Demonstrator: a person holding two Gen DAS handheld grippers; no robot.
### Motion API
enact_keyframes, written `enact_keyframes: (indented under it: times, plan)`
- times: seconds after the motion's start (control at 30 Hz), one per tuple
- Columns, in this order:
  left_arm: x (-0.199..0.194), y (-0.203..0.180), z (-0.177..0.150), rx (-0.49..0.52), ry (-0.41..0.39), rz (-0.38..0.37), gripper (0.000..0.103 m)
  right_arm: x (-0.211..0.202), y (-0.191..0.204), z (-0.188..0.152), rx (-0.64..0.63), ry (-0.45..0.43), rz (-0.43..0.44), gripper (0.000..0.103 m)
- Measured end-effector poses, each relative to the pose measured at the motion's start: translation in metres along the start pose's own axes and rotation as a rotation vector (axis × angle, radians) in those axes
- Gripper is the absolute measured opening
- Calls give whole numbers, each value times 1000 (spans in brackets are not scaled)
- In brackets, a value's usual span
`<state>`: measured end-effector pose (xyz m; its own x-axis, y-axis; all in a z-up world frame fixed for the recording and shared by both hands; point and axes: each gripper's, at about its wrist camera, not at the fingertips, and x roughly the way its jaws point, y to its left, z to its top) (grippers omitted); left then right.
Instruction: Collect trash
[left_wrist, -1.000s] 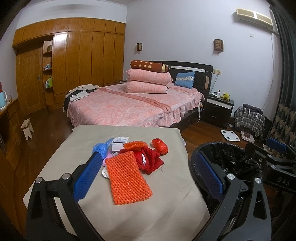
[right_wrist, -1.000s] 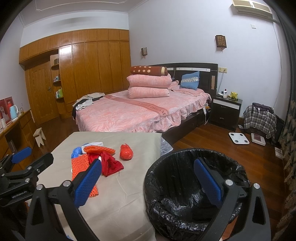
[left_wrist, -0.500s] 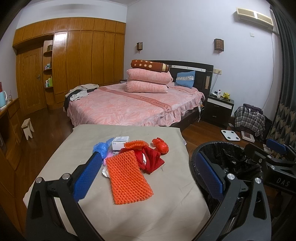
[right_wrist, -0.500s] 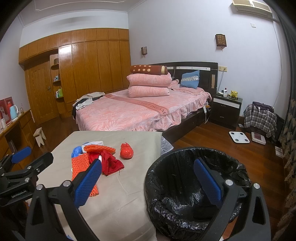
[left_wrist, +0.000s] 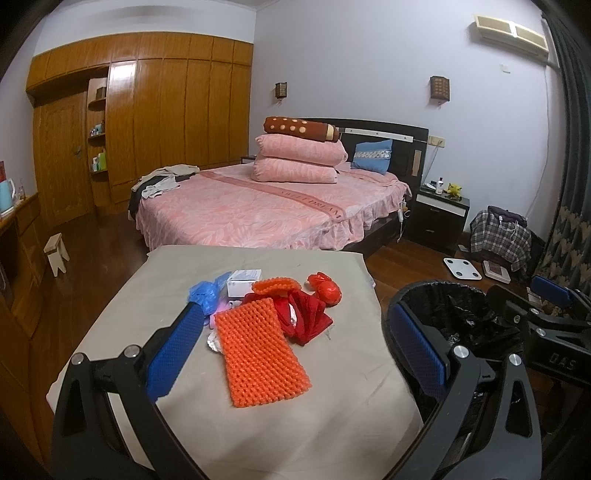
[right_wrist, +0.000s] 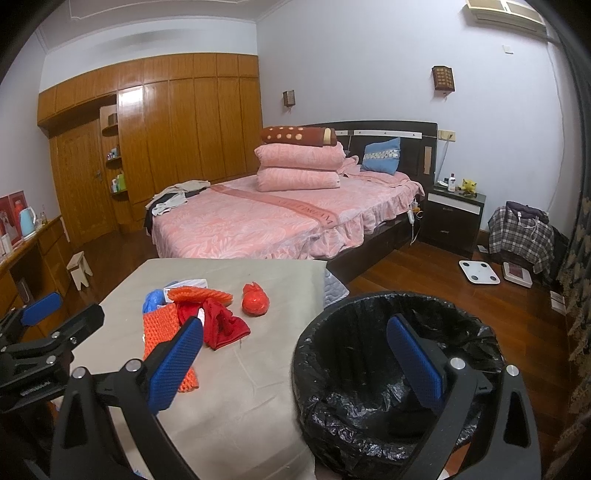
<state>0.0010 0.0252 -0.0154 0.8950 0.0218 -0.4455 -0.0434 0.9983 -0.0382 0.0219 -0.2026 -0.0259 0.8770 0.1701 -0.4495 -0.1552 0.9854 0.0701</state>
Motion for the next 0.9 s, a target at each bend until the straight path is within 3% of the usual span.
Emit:
enact_keyframes:
  times: [0.27, 0.63, 0.9]
  plan:
    - [13, 14, -4, -3, 13, 25, 98, 23, 20, -1, -10, 17, 26, 97]
    - [42, 89, -19, -41, 80, 134, 98, 75, 66, -9, -54, 54, 118, 97]
    - [66, 124, -43, -43, 163, 187, 98, 131, 114, -36, -125, 179, 191, 87]
